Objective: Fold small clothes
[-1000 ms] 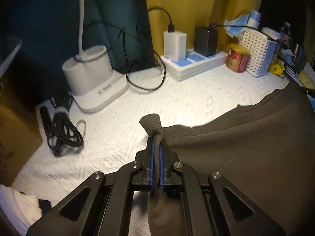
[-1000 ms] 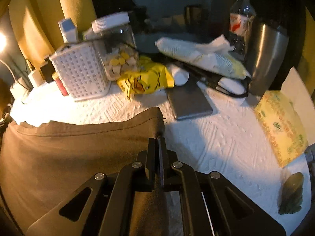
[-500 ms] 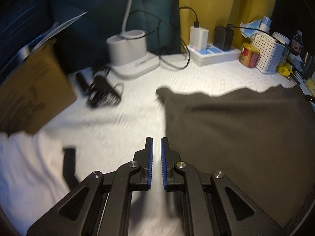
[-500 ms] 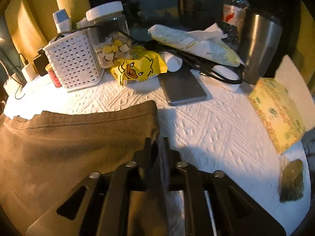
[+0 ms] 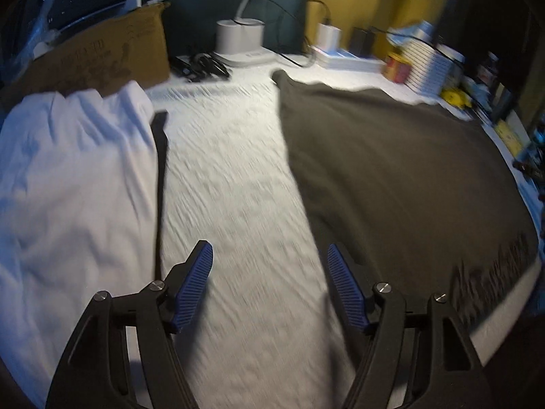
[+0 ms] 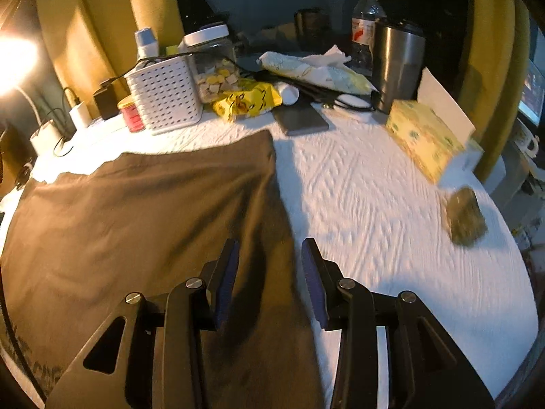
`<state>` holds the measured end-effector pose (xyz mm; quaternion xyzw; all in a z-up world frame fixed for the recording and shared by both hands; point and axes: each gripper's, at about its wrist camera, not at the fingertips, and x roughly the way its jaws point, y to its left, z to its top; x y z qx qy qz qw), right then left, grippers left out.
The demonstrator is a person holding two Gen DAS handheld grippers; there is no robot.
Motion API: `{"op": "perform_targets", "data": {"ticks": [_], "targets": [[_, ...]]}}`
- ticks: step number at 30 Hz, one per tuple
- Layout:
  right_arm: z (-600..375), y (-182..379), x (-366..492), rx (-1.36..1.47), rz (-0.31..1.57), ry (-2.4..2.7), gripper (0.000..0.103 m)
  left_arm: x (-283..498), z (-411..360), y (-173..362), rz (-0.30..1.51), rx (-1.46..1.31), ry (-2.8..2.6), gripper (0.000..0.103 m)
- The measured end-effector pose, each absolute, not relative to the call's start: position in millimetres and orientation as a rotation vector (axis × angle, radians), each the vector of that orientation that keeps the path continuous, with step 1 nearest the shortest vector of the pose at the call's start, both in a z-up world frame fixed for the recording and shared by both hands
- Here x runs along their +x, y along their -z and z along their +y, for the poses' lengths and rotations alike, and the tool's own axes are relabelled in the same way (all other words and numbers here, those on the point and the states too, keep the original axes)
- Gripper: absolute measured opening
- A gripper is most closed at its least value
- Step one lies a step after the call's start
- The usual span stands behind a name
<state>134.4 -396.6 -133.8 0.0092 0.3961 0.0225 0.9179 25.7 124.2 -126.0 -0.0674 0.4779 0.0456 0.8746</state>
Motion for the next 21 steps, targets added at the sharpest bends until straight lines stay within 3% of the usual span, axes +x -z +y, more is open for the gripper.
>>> {"op": "perform_targets", "data": {"ticks": [6, 9, 14, 17, 18, 19, 21], "targets": [[-382.0, 136.5, 101.7, 0.018, 0.824, -0.058, 0.041, 1.5, 106.8, 126.7, 0.97, -0.165, -0.022, 0.068], [-376.9, 137.1, 90.0, 0.015, 0.824, -0.061, 0.041, -1.1, 97.4, 131.8, 0.981, -0.163, 0.01, 0.059], [-378.0, 134.9, 72.2, 0.028, 0.813, -0.053, 0.041, -5.6, 82.2, 133.7, 0.968, -0.098, 0.008, 0.054], [-380.1, 136.9, 63.9, 0.04, 0.814, -0.047, 0.041, -6.7, 74.3, 132.7, 0.972, -0.096, 0.03, 0.026], [-380.6, 138.3, 61.0, 0.048, 0.816, -0.046, 0.041, -7.4, 70.3, 133.6, 0.978, -0.092, 0.046, 0.01], [-380.4, 140.3, 57.0, 0.059, 0.817, -0.05, 0.041, -7.5, 65.1, 133.5, 0.974, -0.085, 0.056, 0.003], [-378.9, 143.7, 50.6, 0.069, 0.819, -0.059, 0.041, -8.8, 61.1, 133.0, 0.971, -0.066, 0.039, 0.002]]}}
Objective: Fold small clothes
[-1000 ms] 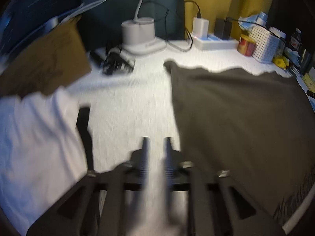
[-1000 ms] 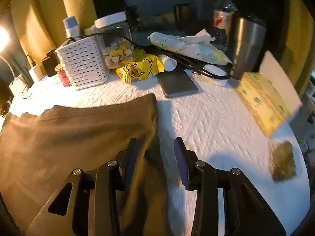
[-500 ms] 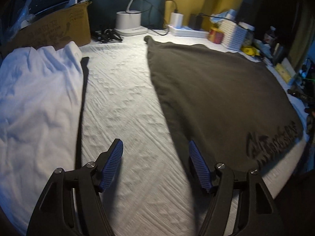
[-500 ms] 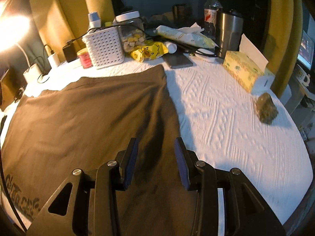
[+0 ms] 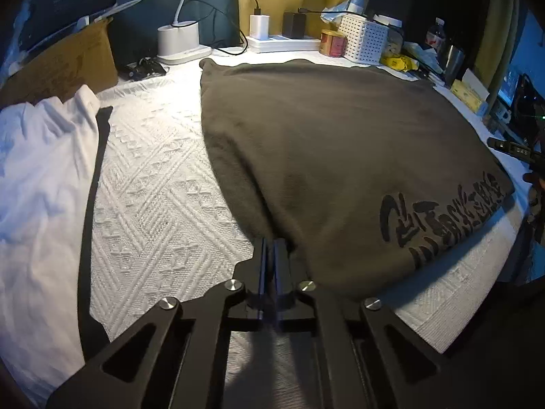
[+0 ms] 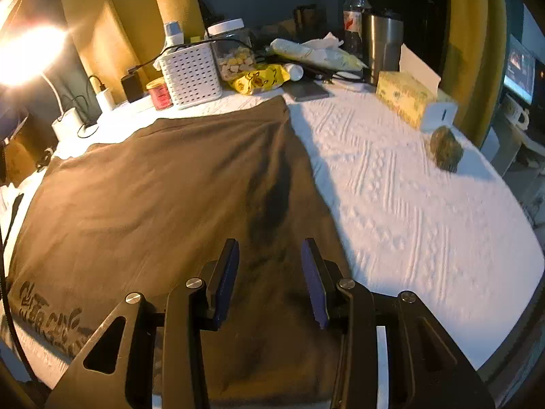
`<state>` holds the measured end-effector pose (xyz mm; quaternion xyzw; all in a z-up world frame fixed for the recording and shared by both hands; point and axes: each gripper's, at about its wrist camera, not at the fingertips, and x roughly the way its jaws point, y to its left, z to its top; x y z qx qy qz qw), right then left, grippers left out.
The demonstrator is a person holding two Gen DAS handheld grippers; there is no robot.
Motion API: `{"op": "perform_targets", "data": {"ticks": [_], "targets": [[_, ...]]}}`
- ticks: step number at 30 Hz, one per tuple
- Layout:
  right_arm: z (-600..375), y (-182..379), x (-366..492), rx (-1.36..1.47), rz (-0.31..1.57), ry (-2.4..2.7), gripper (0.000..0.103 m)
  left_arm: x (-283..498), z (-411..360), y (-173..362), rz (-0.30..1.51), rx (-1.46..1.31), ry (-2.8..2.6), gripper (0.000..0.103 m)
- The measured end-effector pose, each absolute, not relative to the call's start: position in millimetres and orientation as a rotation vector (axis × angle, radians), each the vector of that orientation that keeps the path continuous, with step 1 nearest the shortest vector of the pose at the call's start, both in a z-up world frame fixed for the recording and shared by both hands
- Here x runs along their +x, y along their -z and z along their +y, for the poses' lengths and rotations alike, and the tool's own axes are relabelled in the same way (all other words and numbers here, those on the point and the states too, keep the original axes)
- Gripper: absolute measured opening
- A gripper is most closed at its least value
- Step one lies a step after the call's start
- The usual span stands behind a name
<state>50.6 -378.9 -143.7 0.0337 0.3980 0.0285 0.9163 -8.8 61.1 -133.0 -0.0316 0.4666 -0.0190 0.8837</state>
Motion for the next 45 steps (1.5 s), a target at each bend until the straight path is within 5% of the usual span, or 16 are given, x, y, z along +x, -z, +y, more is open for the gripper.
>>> {"op": "perform_targets", "data": {"ticks": [29, 30, 32, 33, 34, 40, 45], "targets": [[-375.8, 167.2, 24.3, 0.025, 0.814, -0.047, 0.043, -25.6, 75.5, 118.5, 0.981, -0.087, -0.117, 0.004], [-376.6, 167.4, 23.6, 0.028, 0.811, -0.051, 0.043, -24.8, 72.3, 113.7, 0.965, -0.079, -0.114, 0.006], [-377.1, 166.8, 21.6, 0.032, 0.805, -0.058, 0.043, -23.1, 68.9, 107.6, 0.941, -0.074, -0.107, 0.038], [-377.5, 166.4, 20.4, 0.034, 0.804, -0.061, 0.043, -21.8, 69.2, 105.9, 0.929, -0.078, -0.104, 0.069], [-377.9, 165.5, 18.9, 0.036, 0.804, -0.063, 0.044, -21.2, 67.9, 102.4, 0.901, -0.087, -0.102, 0.078], [-385.3, 161.3, 4.2, 0.039, 0.806, -0.052, 0.076, -4.9, 50.6, 91.4, 0.844, -0.117, -0.065, 0.078], [-392.8, 158.0, -14.0, 0.037, 0.8, -0.023, 0.079, 9.1, 22.7, 83.9, 0.813, -0.118, 0.013, 0.078]]}}
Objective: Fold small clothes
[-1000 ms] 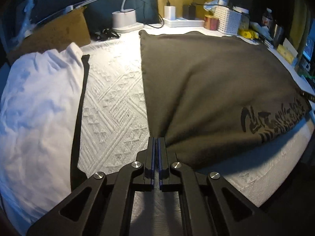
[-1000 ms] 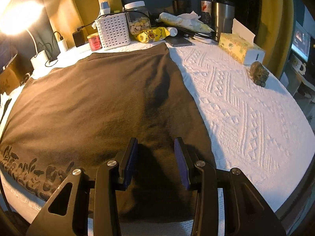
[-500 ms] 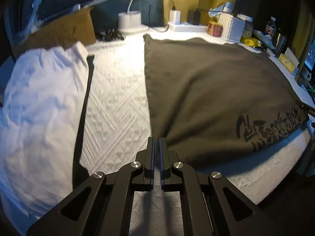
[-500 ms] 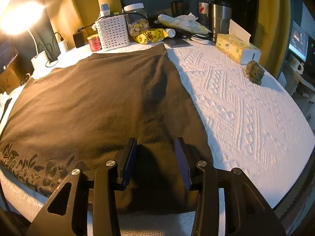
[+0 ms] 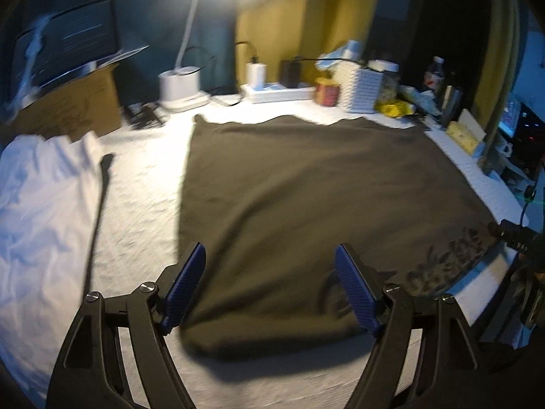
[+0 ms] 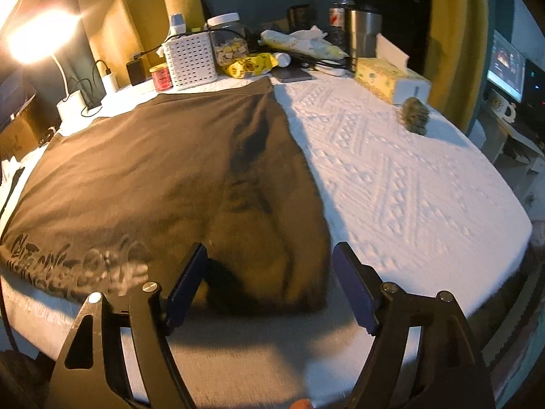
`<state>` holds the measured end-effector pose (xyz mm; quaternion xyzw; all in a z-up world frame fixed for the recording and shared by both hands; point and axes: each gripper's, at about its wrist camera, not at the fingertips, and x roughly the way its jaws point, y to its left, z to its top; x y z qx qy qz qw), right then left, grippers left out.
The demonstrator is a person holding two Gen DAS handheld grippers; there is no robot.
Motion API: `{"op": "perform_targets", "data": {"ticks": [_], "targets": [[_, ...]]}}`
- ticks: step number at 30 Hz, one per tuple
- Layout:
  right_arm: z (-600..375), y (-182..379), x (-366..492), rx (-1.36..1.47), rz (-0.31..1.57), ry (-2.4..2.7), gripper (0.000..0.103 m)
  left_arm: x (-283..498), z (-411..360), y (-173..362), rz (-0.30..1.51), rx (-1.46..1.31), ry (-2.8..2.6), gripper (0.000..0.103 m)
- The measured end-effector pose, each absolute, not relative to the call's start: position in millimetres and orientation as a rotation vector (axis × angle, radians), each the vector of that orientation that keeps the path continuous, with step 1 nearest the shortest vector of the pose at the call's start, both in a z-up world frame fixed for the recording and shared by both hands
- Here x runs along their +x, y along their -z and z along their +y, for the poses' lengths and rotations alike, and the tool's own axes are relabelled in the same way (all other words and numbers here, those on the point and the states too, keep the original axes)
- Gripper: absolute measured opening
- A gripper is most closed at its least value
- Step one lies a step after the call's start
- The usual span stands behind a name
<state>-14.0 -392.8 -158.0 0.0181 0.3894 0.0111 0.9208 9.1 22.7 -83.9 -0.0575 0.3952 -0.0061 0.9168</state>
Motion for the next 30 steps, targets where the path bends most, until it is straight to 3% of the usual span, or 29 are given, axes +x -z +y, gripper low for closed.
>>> {"op": "perform_targets", "data": {"ticks": [12, 30], "targets": [[-402.7, 161.3, -57.9, 0.165, 0.857, -0.055, 0.079, 28.4, -7.7, 85.9, 0.83, -0.118, 0.102, 0.078], [-366.6, 164.1, -23.6, 0.215, 0.853, -0.106, 0.079, 41.5, 18.3, 96.6, 0.87, -0.172, 0.045, 0.078]]}}
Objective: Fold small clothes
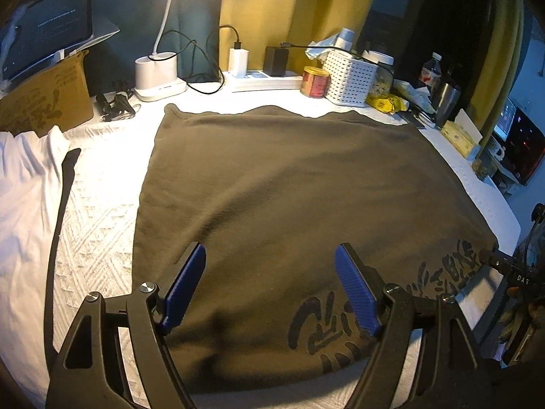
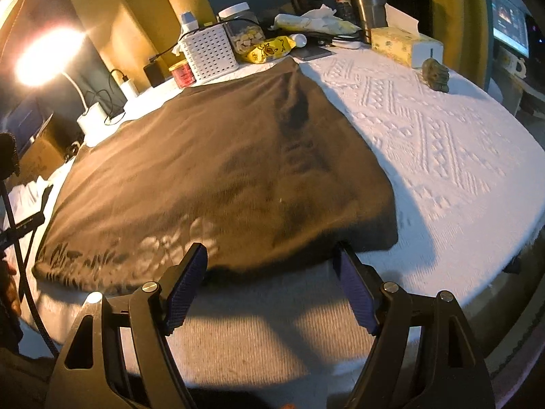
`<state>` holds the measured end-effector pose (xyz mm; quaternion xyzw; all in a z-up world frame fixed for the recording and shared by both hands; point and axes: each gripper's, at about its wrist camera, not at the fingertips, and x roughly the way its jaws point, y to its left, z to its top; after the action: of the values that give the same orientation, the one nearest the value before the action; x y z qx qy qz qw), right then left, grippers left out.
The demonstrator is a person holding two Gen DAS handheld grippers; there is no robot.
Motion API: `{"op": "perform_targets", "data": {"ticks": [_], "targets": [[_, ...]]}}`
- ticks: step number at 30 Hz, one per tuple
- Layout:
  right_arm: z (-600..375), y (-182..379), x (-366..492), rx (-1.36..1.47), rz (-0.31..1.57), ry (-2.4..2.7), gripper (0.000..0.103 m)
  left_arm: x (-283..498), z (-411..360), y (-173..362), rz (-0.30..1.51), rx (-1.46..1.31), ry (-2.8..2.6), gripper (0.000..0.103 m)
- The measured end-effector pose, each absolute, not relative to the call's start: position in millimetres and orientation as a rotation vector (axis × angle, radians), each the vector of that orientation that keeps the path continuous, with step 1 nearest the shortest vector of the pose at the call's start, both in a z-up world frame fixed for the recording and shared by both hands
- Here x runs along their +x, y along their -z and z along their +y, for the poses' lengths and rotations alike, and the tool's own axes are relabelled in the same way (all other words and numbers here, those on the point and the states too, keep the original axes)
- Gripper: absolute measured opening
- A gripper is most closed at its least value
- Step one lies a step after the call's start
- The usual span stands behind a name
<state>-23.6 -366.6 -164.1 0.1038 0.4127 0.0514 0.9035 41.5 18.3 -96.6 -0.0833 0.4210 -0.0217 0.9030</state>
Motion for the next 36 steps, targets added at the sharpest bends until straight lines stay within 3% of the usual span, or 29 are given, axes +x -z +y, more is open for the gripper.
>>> {"op": "perform_targets", "data": {"ticks": [32, 34, 36], "targets": [[-339.9, 163.1, 124.1, 0.231, 0.817, -0.13, 0.079, 103.9, 74.7, 119.1, 0.926, -0.193, -0.069, 0.078], [-338.8, 162.6, 131.7, 0.236, 0.811, -0.143, 0.069, 106.3, 78.6, 119.2, 0.923, -0.194, -0.069, 0.078], [-336.4, 163.1, 137.6, 0.214, 0.813, -0.131, 0.043, 107.9, 82.0, 118.7, 0.917, -0.195, -0.067, 0.078]]}}
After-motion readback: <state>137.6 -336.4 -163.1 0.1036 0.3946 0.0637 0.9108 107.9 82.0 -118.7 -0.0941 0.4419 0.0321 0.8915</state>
